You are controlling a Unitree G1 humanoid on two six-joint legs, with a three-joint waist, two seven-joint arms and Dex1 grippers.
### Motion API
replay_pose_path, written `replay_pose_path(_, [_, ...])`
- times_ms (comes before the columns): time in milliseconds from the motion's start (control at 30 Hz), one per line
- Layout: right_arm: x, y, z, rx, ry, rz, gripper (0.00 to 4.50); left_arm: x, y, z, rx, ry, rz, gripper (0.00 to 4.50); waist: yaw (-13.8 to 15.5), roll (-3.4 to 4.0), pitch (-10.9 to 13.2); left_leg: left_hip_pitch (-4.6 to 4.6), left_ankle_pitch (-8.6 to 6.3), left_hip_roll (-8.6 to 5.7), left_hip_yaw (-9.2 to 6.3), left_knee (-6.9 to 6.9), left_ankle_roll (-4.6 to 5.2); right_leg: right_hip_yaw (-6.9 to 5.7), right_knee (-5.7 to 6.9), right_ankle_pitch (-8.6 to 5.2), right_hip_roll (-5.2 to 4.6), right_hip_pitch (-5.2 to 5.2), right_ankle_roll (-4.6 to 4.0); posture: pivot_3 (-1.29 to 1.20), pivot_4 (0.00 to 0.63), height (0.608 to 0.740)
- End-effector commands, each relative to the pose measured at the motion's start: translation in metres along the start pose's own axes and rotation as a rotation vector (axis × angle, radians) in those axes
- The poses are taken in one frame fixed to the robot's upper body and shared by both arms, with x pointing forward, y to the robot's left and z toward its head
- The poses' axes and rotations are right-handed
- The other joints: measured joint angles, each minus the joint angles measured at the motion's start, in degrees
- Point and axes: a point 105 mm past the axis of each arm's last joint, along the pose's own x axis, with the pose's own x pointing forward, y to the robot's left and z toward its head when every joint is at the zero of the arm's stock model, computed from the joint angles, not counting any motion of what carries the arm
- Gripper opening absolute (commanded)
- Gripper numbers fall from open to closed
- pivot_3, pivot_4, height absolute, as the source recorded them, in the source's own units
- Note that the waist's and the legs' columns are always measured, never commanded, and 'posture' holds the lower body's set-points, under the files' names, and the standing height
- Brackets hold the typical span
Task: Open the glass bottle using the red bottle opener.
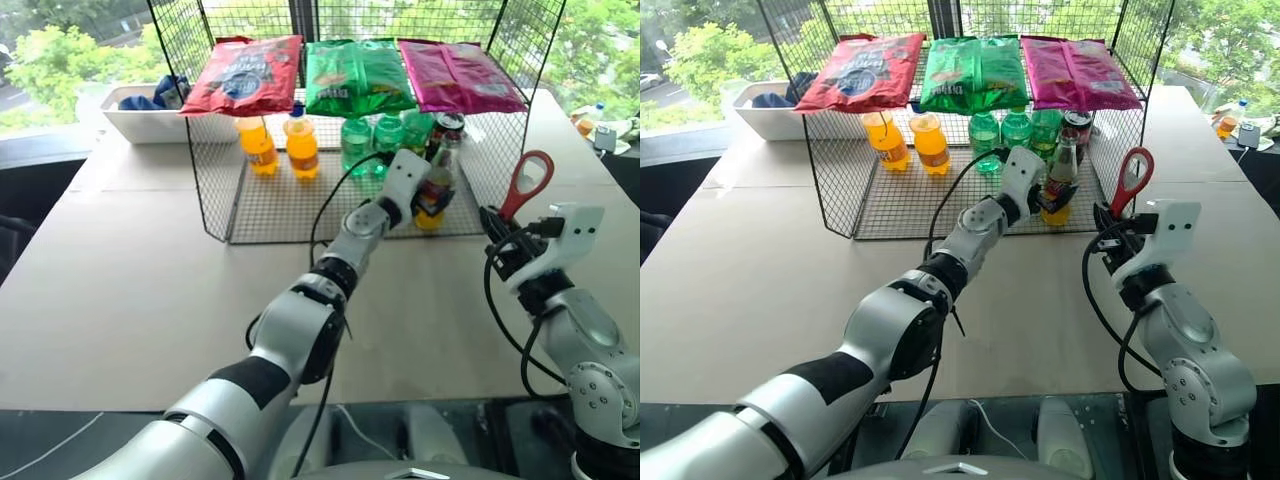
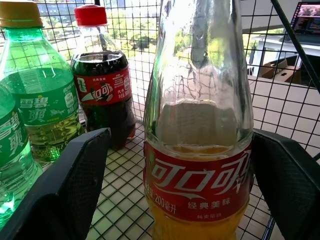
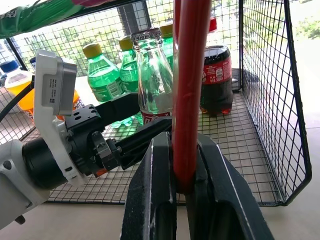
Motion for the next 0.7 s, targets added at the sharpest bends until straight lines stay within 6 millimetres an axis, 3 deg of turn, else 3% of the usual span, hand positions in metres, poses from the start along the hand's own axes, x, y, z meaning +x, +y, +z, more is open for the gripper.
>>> replay_pose_path(33, [-0.003, 0.004, 0.011, -0.025, -0.042, 0.008, 0.0, 0.029, -0.068, 0.029, -0.067, -0.064, -0.141, 4.39, 0.0, 0.0, 0.0, 0.0, 0.0, 0.0, 0.0, 0.0, 0.0, 0.0, 0.0, 0.0, 0.0, 0.0, 0.0, 0.0, 0.15, 0.74])
replay_pose_path(533, [-0.002, 0.006, 0.011, -0.037, -0.036, 0.017, 0.0, 0.038, -0.109, 0.041, -0.072, -0.061, -0.276, 4.39, 0.0, 0.0, 0.0, -0.01, 0.0, 0.0, 0.0, 0.0, 0.0, 0.0, 0.0, 0.0, 0.0, 0.0, 0.0, 0.0, 0.15, 0.74])
replay_pose_path(667, [-0.003, 0.005, 0.011, -0.039, -0.036, 0.01, 0.0, 0.039, -0.111, 0.043, -0.09, -0.065, -0.286, 3.33, 0.0, 0.0, 0.0, -0.02, 0.0, 0.0, 0.0, 0.0, 0.0, 0.0, -0.01, 0.0, 0.0, 0.0, 0.0, 0.0, 0.15, 0.74])
replay_pose_path(700, [-0.003, 0.005, 0.011, -0.038, -0.036, 0.009, 0.0, 0.039, -0.113, 0.043, -0.093, -0.066, -0.294, 2.77, 0.0, 0.0, 0.0, -0.01, 0.0, 0.0, 0.0, 0.0, 0.0, 0.0, -0.01, 0.0, 0.0, 0.0, 0.0, 0.0, 0.15, 0.74])
